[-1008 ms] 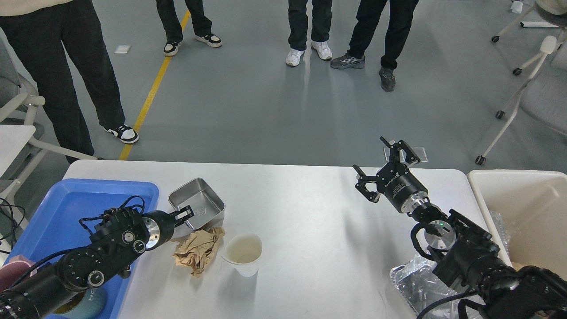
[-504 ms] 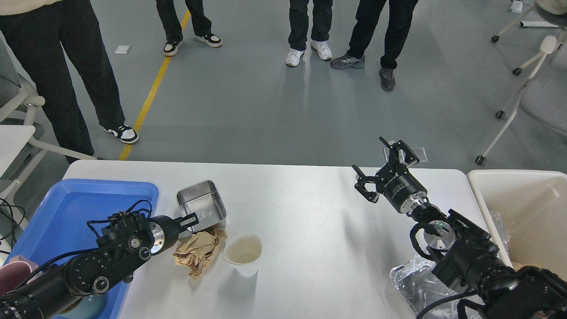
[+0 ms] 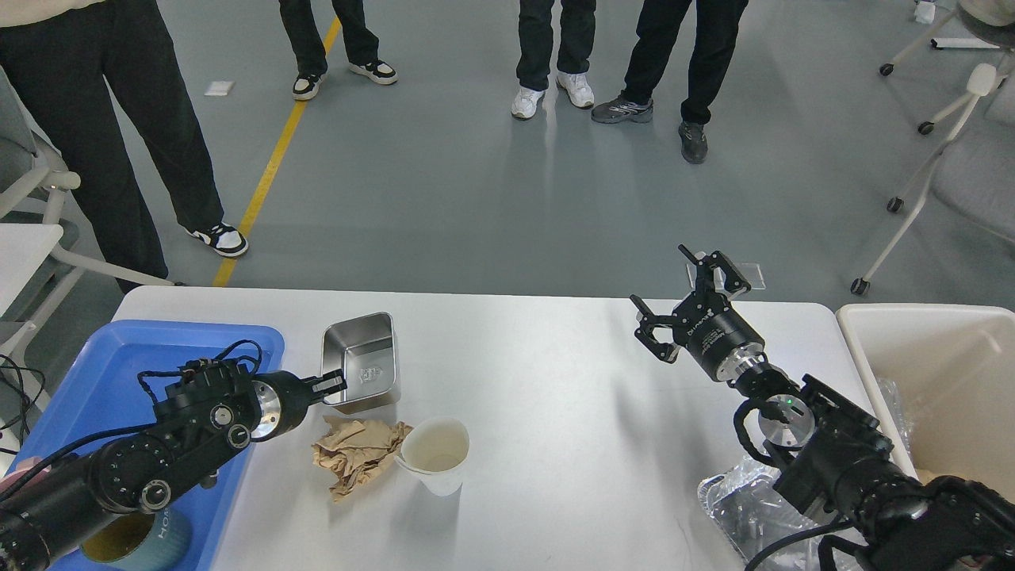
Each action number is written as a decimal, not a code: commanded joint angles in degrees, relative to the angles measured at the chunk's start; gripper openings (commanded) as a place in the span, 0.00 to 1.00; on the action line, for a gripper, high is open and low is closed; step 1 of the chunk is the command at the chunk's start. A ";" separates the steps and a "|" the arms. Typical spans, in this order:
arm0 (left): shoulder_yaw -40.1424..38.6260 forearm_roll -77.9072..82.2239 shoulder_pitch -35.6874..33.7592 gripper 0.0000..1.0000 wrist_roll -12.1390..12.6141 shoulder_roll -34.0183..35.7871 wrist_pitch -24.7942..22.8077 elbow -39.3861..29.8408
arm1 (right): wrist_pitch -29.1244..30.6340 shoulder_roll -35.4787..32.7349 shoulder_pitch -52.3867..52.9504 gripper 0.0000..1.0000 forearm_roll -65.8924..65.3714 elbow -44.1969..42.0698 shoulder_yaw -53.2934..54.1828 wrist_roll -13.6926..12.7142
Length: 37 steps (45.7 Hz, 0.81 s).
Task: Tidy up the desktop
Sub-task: 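Lift the silver tin high with the left gripper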
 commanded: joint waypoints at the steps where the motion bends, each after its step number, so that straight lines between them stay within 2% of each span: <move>1: -0.12 -0.36 -1.23 0.00 0.46 2.12 -1.98 -2.66 | 0.00 0.00 0.07 1.00 0.00 0.00 0.00 0.00; 5: -0.91 -0.63 -2.02 0.00 1.42 5.28 -4.53 -7.04 | 0.00 0.17 0.16 1.00 0.00 0.00 0.00 0.00; 9: -2.31 -2.90 -4.03 0.00 3.62 11.16 -9.53 -15.21 | 0.00 -0.09 0.16 1.00 -0.09 0.00 0.00 0.00; 16: -7.41 -12.57 -12.64 0.00 7.05 23.56 -25.16 -25.94 | 0.00 -0.18 0.51 1.00 -0.09 0.00 0.00 0.00; 22: -11.54 -19.16 -21.52 0.00 8.20 31.82 -38.61 -29.03 | 0.00 -0.18 0.60 1.00 -0.17 0.00 0.00 -0.09; 23: -11.72 -20.48 -24.84 0.00 8.37 33.49 -41.52 -28.94 | -0.09 -0.18 0.60 1.00 -0.17 0.00 0.00 0.00; 29: -11.37 -23.48 -31.81 0.00 8.46 36.40 -41.52 -28.85 | -0.09 -0.18 0.69 1.00 -0.17 0.00 0.00 0.00; 37: -11.28 -23.57 -32.78 0.00 8.46 37.37 -41.52 -28.77 | -0.09 -0.09 0.78 1.00 -0.26 0.00 0.00 -0.09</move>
